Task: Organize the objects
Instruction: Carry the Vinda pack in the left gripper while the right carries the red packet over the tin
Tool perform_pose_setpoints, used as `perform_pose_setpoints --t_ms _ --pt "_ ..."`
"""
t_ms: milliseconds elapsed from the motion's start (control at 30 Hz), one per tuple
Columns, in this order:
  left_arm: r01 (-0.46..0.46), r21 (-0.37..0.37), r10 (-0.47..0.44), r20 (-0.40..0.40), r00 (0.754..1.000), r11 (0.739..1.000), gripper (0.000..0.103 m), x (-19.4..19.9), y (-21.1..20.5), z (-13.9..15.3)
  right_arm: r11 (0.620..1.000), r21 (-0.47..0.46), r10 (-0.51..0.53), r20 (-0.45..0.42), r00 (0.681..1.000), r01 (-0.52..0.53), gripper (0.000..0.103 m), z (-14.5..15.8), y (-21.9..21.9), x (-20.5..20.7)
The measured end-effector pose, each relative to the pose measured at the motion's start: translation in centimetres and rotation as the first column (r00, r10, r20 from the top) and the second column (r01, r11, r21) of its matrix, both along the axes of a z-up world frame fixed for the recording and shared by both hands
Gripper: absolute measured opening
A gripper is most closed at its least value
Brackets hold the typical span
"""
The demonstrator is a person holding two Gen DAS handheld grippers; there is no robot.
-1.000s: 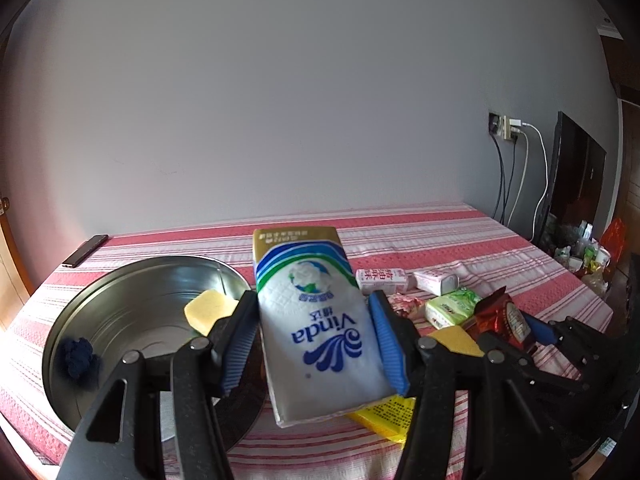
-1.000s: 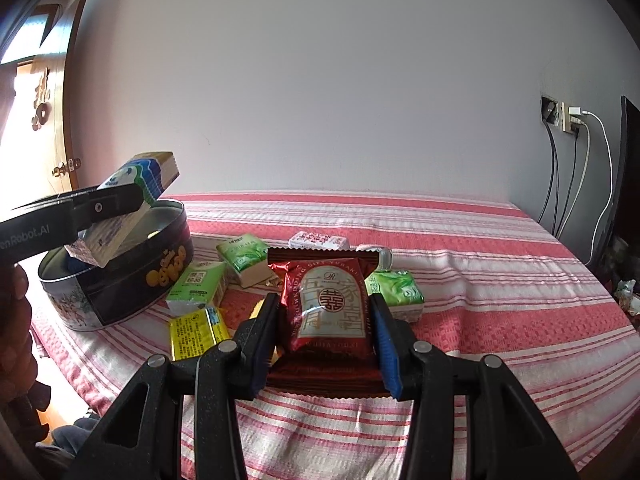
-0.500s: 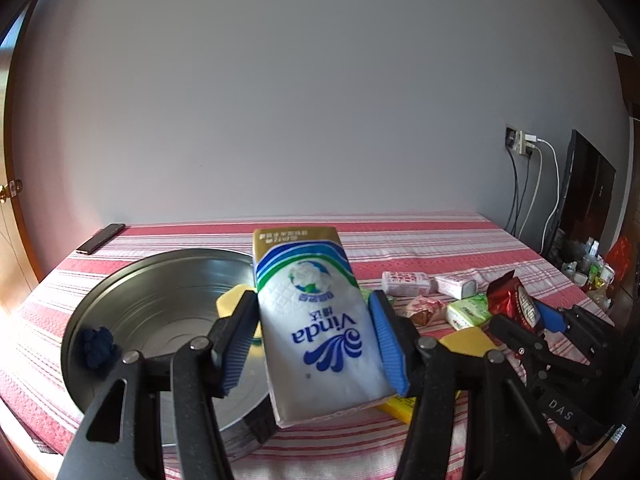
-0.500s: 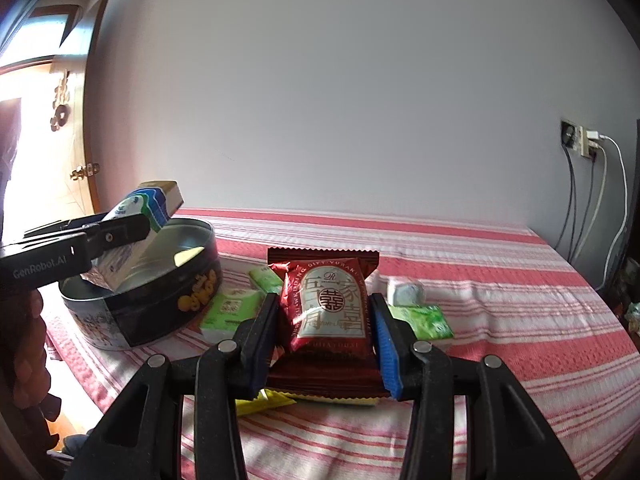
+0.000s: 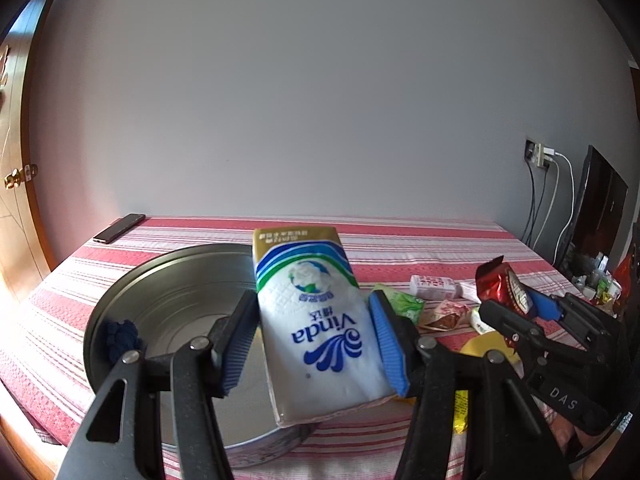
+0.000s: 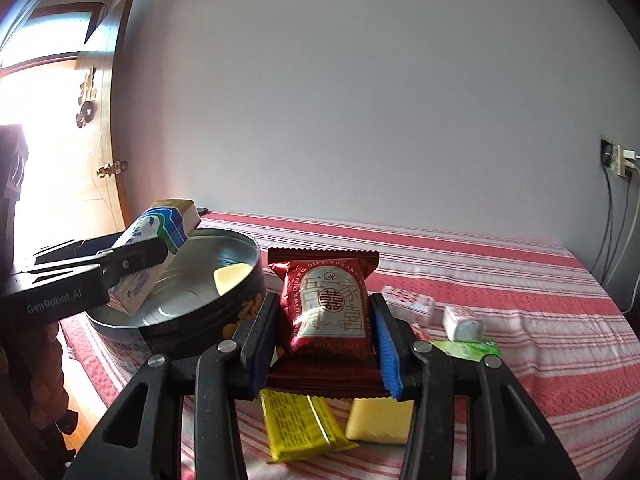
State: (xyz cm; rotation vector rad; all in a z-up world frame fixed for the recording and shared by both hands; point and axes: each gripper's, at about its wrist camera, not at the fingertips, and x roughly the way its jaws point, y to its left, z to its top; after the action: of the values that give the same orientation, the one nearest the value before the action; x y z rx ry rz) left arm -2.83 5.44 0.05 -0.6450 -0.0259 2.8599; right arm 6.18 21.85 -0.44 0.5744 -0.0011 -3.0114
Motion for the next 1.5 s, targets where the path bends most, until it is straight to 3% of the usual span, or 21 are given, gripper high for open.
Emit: perform_pose_setpoints --t_ms 800,1333,1500 --pt "-0.106 0.048 0.104 0.041 0.994 0.993 0.056 -1.9 -5.8 -0.4 0.989 0.027 0.145 0.065 0.987 -0.147 0.047 1.5 -5.9 -5.7" --pt "-0.2 0.02 0.196 0.112 0.974 0.98 0.056 -4.9 -10.6 -2.2 0.972 0.013 0.229 0.157 0.961 -0.234 0.047 1.1 -9.9 -10.8" --pt "-0.202 0.001 0.199 0.167 0.966 0.979 0.056 -6.8 -11.6 -3.3 0.965 0.002 0.255 0.203 0.945 -0.261 0.047 0.6 -11.6 -12.9"
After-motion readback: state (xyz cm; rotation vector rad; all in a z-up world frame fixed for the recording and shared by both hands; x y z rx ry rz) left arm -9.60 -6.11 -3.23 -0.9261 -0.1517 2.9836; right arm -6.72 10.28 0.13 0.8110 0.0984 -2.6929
